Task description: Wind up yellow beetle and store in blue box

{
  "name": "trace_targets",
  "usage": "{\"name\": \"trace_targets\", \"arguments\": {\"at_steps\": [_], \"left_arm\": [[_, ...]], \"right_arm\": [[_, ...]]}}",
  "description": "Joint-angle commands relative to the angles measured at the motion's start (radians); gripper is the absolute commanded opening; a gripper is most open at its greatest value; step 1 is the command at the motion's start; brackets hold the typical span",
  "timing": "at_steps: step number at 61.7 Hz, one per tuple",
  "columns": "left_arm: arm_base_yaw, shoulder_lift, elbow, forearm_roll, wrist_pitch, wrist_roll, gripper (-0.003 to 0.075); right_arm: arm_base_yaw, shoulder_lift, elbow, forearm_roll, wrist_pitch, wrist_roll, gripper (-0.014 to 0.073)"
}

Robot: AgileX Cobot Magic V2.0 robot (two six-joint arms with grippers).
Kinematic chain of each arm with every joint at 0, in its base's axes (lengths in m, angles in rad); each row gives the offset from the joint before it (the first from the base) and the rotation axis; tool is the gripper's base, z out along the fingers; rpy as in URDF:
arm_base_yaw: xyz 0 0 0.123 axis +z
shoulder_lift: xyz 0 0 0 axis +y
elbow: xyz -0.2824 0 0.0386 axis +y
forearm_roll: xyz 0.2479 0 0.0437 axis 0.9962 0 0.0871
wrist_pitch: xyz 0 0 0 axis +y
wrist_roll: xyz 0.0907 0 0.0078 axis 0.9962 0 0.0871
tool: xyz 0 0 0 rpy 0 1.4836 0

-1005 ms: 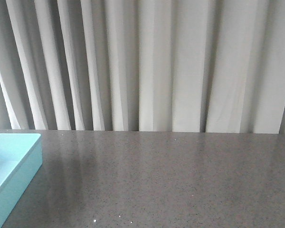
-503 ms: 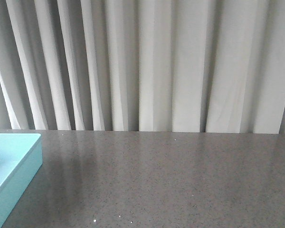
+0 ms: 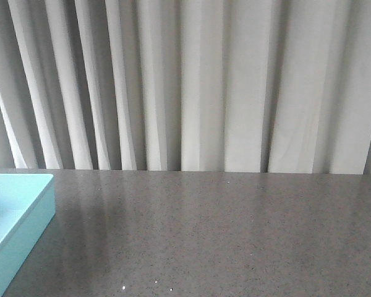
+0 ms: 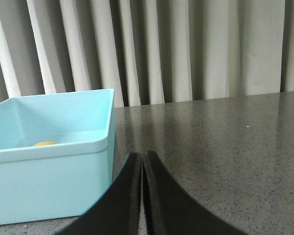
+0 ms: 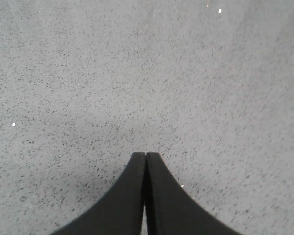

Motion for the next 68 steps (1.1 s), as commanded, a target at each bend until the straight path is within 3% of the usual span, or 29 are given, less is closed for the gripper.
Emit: {"name": "trace_targets", "arguments": {"at_steps": [1, 17, 30, 68], "left_arm": [[0.0, -0.013, -0.008, -0.006, -0.069, -0.008, -0.0006], [0.0, -0.013, -0.008, -0.006, -0.069, -0.008, -0.0006], [0.0, -0.013, -0.008, -0.006, -0.069, -0.008, -0.0006], [0.0, -0.013, -0.008, -0.006, -0.069, -0.008, -0.0006]], "right_arm": [[0.006, -0.089, 0.039, -0.049, -0.171, 0.007, -0.0007], [0.006, -0.465, 0.453, -0.051, -0.664, 0.015, -0.0007], [0.006, -0.6, 0.695, -0.02, -0.912, 0.019, -0.0007], [0.006, -0.598, 0.693, 0.019, -0.878, 0.015, -0.0007]]}}
